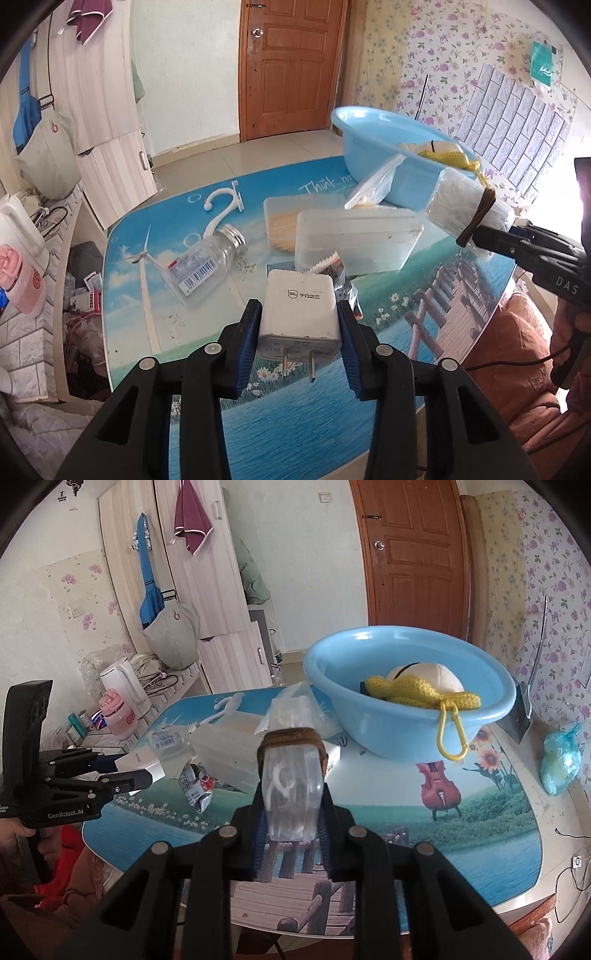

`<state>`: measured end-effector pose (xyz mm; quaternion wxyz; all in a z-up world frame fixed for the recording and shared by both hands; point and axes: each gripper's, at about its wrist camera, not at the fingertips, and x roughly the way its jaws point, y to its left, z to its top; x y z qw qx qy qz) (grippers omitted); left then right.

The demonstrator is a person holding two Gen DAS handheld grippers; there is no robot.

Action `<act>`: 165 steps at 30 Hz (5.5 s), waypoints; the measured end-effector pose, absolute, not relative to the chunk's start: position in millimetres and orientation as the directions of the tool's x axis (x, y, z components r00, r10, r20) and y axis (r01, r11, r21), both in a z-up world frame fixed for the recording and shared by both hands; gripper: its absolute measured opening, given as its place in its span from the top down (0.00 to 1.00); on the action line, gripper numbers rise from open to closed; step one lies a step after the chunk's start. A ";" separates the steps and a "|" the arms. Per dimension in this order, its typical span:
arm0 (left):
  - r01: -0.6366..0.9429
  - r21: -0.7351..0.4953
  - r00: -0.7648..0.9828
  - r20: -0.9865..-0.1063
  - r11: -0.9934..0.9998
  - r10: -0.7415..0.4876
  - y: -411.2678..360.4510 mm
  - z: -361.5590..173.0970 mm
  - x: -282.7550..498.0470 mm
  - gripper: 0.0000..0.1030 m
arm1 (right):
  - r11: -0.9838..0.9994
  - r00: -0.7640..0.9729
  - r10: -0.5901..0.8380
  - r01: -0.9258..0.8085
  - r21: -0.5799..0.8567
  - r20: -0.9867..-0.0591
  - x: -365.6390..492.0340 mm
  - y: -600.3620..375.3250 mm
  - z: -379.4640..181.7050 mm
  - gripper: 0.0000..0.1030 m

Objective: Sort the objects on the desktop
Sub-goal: 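Carry the clear container and white charger to the basin and release them, then withdraw both open tools from the basin back over the table, then move the right tool toward the long clear box while the left tool approaches the glass bottle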

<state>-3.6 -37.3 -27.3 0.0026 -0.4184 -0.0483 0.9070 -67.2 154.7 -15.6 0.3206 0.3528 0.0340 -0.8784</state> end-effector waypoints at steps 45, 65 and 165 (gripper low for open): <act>-0.259 -0.073 -0.648 -0.727 -0.963 0.229 76.7 13.2 -215.9 0.34 | -0.884 -0.684 -0.451 0.429 0.183 -0.573 -206.2 197.8 19.3 0.77; -0.106 -0.151 -0.635 -0.750 -0.983 0.183 23.2 -14.4 -121.1 0.00 | -0.909 -0.669 -0.389 0.390 0.146 -0.633 -161.2 186.8 16.7 0.66; 0.108 0.037 -0.649 -0.754 -0.993 -0.099 -100.1 -58.6 -12.3 0.00 | -0.827 -0.468 -0.468 0.532 0.183 -0.750 -96.7 107.7 -67.5 0.30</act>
